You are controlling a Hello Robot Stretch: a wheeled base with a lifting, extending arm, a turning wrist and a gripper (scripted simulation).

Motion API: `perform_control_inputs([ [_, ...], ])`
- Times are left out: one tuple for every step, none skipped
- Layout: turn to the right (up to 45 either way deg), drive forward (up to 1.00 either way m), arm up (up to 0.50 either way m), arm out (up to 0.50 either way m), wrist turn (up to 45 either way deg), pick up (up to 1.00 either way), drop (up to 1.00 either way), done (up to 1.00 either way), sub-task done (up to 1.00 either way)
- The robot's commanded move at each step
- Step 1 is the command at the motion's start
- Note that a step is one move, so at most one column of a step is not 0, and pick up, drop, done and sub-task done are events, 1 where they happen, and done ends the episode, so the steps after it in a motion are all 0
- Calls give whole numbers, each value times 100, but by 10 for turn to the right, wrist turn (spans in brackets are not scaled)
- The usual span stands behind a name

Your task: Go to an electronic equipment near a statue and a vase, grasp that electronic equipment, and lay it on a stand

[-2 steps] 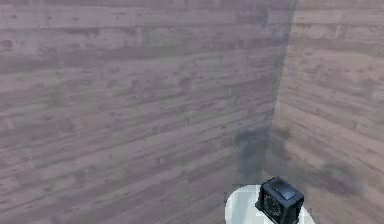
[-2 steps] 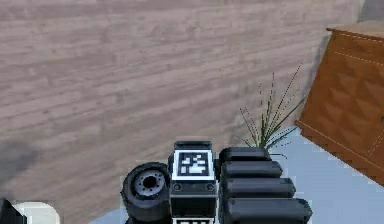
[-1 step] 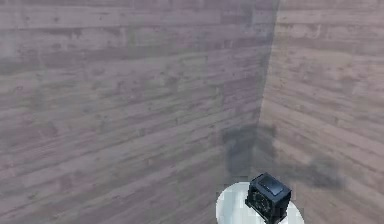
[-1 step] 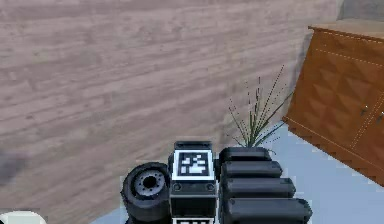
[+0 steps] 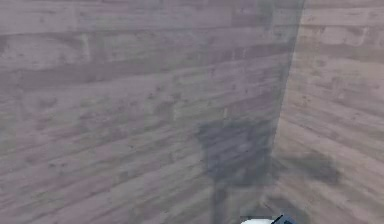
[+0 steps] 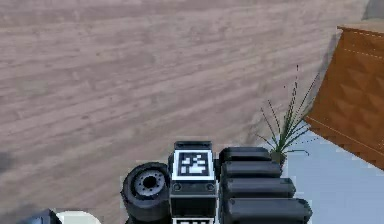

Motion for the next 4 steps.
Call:
perform_control_inputs([
  [-450,0,0,0,0,0,0,0,0],
  [-450,0,0,0,0,0,0,0,0],
  [-450,0,0,0,0,0,0,0,0],
  [-360,0,0,0,0,0,0,0,0],
])
